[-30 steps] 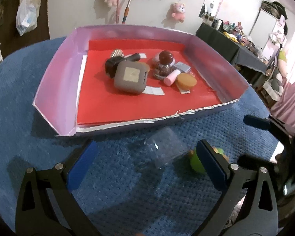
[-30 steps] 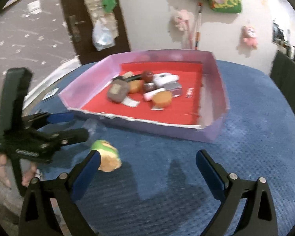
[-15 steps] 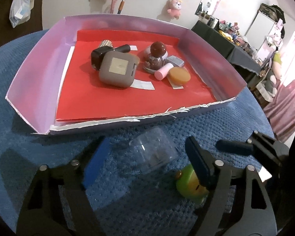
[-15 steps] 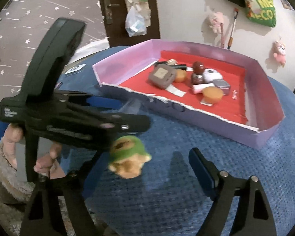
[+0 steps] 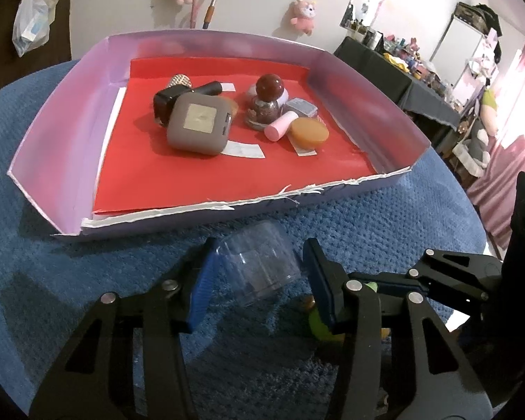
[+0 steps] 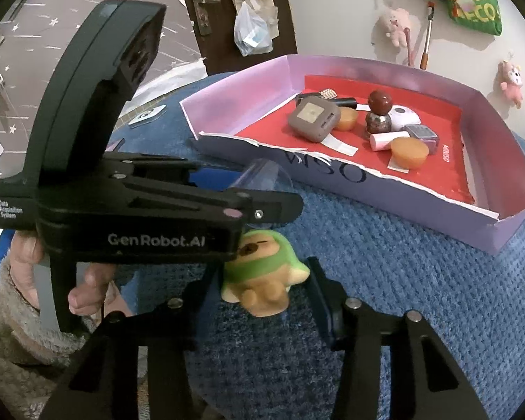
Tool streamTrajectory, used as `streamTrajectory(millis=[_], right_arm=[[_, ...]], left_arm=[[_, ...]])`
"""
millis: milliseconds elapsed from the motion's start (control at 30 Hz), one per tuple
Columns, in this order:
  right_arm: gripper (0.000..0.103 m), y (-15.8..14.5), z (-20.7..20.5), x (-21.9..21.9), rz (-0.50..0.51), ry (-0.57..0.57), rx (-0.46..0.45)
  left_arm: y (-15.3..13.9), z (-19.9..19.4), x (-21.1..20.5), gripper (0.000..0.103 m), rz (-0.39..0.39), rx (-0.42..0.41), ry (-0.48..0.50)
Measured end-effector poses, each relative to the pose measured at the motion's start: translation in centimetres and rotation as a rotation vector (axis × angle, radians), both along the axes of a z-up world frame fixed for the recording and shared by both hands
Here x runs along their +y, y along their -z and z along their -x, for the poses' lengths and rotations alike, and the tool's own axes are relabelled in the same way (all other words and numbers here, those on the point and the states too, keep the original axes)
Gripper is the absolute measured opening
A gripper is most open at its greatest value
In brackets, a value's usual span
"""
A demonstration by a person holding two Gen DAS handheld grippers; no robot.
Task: Organize rigid objects
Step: 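Grasp the green-hooded figurine with the right tool while the left tool grasps the clear plastic cup, then carry the figurine and clear cup over the box with both tools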
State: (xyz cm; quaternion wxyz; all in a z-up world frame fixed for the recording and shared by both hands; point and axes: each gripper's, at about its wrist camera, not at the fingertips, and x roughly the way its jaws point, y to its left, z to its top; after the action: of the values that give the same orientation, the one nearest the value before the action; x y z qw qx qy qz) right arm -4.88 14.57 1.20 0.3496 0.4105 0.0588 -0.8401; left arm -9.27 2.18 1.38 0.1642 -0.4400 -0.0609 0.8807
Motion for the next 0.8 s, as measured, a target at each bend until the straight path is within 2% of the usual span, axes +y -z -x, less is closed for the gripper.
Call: streamTrajectory(millis=[800], right_arm=[[0.049,-2.0,0.4,2.4,0.042,0.052,0.011]], left_arm=[[-3.2,-2.1,-1.0,0.047,-0.006,0.085,0.003]])
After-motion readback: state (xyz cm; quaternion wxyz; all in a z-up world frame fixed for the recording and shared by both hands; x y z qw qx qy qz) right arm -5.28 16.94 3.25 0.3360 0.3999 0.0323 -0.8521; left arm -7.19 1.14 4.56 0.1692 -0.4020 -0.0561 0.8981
